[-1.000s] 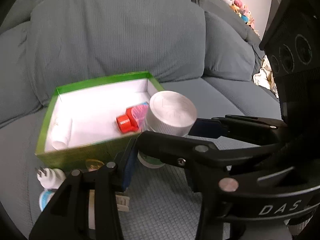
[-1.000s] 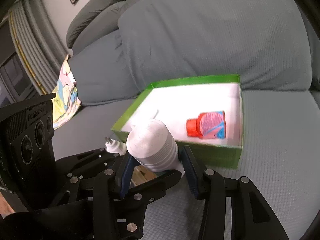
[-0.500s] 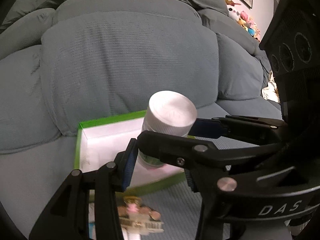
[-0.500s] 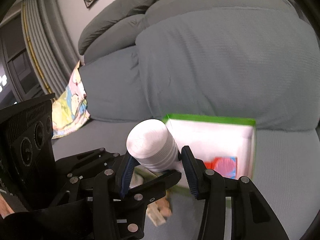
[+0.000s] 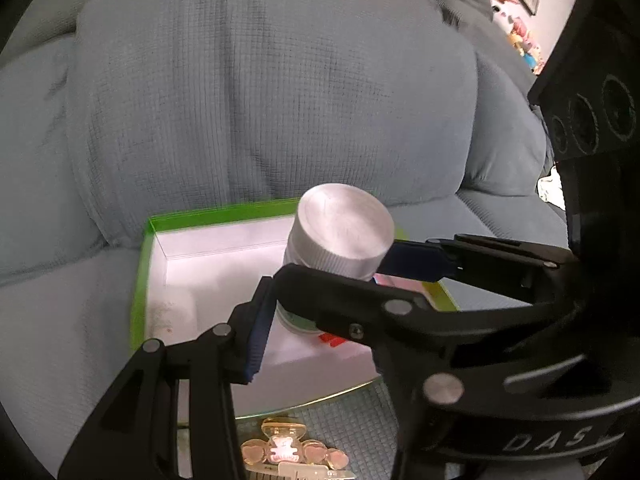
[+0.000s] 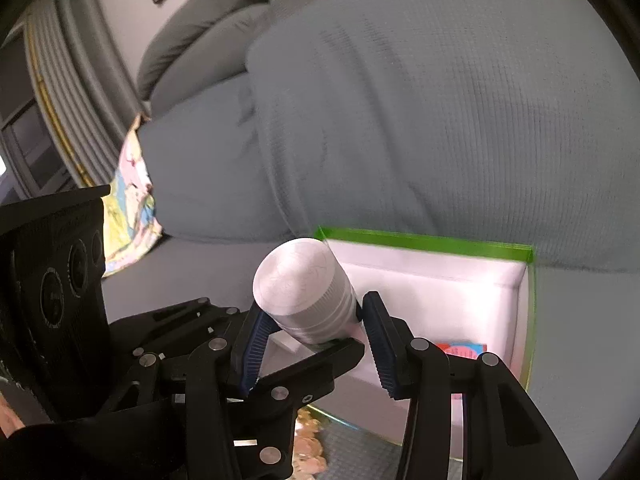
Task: Organize rigid objects
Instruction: 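Lift the small white bottle and lower it into the green box, then open the right tool and withdraw it from the box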
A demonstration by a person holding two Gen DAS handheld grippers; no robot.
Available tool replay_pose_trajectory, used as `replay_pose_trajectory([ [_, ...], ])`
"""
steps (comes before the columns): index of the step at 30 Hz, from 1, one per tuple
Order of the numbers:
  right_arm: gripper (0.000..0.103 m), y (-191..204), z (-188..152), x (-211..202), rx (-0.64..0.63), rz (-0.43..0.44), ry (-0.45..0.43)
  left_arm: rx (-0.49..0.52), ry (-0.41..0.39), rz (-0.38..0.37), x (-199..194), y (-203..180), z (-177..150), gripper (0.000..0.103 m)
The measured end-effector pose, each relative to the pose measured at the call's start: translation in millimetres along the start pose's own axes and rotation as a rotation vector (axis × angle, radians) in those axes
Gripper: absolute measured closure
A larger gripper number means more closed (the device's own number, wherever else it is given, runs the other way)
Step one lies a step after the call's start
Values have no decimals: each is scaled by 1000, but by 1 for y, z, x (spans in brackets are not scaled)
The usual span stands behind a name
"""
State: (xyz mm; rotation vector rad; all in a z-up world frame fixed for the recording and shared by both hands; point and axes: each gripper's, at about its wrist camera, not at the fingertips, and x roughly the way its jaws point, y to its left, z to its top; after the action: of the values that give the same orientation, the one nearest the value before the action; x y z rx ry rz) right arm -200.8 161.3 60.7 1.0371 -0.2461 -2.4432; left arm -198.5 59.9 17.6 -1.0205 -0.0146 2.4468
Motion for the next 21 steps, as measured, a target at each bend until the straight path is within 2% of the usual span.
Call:
replay_pose_trajectory([
  [3,54,-11,-6,16,27,-13,40,-22,40,20,16,2,-3,59],
  [4,54,-13,-9,22,36,-15,55,-25,52,29,19,4,-4,56],
  [6,54,-17,-13,28,41,-53,71,-34,72,55,24,7,-5,25],
  [7,54,-19,-15,30,46,-71,76,-36,72,59,24,9,-5,22],
  [9,47,-23,-15,30,56,-101,79,-34,73,63,21,10,-6,21],
  [10,35,-25,-16,29,61,-123,75,-30,75,80,20,11,-7,19],
  [11,29,-30,-16,26,67,-140,68,-24,76,103,18,11,-8,9],
  [12,29,-33,-16,23,75,-150,61,-22,73,117,16,11,-9,0],
  [15,26,-41,-18,14,113,-160,47,-32,59,146,6,14,-14,1],
  [17,20,-45,-21,4,122,-181,41,-40,52,159,-1,15,-17,1],
  [21,20,-47,-29,-12,119,-223,29,-41,28,192,-17,14,-23,1],
])
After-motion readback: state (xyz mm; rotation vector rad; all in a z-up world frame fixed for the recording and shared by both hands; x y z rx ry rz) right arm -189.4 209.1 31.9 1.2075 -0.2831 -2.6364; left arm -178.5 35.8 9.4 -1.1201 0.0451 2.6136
